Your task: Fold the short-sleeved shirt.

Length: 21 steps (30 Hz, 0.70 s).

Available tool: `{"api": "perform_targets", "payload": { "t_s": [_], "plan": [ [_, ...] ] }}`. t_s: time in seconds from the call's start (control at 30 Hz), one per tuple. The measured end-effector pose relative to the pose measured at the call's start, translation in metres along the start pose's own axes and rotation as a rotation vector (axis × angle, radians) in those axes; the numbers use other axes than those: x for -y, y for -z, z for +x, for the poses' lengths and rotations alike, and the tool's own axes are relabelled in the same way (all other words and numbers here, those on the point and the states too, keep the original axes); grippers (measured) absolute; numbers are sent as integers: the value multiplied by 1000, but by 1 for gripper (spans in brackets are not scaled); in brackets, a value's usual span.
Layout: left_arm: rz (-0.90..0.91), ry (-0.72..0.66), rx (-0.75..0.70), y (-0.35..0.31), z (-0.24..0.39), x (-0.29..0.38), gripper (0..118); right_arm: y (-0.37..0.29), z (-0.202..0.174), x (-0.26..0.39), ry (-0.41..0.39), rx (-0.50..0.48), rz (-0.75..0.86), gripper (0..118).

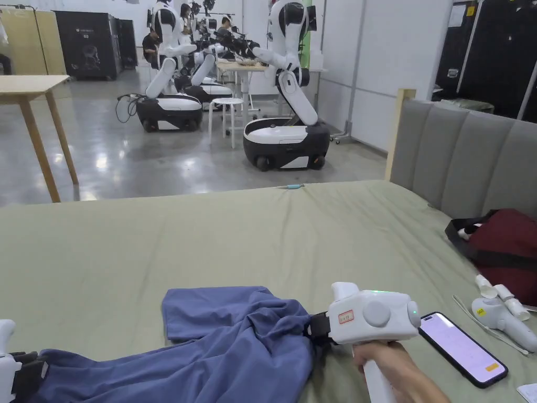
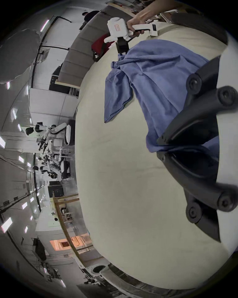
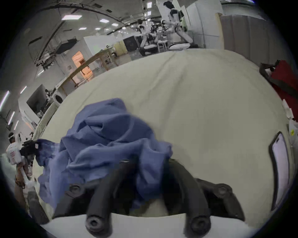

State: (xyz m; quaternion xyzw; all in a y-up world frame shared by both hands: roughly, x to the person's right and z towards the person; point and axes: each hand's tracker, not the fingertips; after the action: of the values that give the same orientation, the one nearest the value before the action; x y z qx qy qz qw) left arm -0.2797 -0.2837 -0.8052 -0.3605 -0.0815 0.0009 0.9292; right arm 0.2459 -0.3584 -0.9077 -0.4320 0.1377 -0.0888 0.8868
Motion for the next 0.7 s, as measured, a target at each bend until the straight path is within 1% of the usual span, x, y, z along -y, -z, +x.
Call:
{"api": "perform_targets", "payload": {
  "t_s": [0.03,0.07,0.1,0.17,0.2,0.23,0.27,0.33,0.43,0.47,0.5,0.53,0.6,0.7],
  "plan": [
    [1,-4,0,1,-1,0,4,1,-4,5,-3,3,15,17],
    [2,-6,0,1,-1,0,4,1,-8,8,-17,14,21,13],
    [2,-7,2,1,-1,0,4,-4,-14,4,-39,1,9,12],
    [3,-9,5,4,0,1,4,-8,-14,6,-59,-11,0,11],
    [2,-9,5,5,0,1,4,-11,-15,5,-79,1,12,11],
    [6,-10,2,5,1,2,4,-15,-17,3,-79,17,19,11],
    [9,-12,3,4,2,3,4,-20,-19,6,-75,9,36,11],
    [38,-24,15,0,1,4,4,-39,-26,11,-69,11,126,11],
    [126,-60,48,-19,-3,0,4,-86,-44,14,-44,-89,281,11],
    [158,-72,71,-29,-3,-3,4,-103,-52,17,-45,-100,336,11],
    [213,-87,94,-42,-3,-6,4,-123,-61,14,-66,-106,395,11],
    [262,-99,115,-55,-2,-11,4,-141,-69,16,-70,-113,455,11],
    [349,-134,131,-81,-2,-22,4,-170,-84,12,-94,-120,527,11],
    [417,-182,123,-113,-1,-52,4,-199,-112,-16,-161,-93,537,11]
  ]
}}
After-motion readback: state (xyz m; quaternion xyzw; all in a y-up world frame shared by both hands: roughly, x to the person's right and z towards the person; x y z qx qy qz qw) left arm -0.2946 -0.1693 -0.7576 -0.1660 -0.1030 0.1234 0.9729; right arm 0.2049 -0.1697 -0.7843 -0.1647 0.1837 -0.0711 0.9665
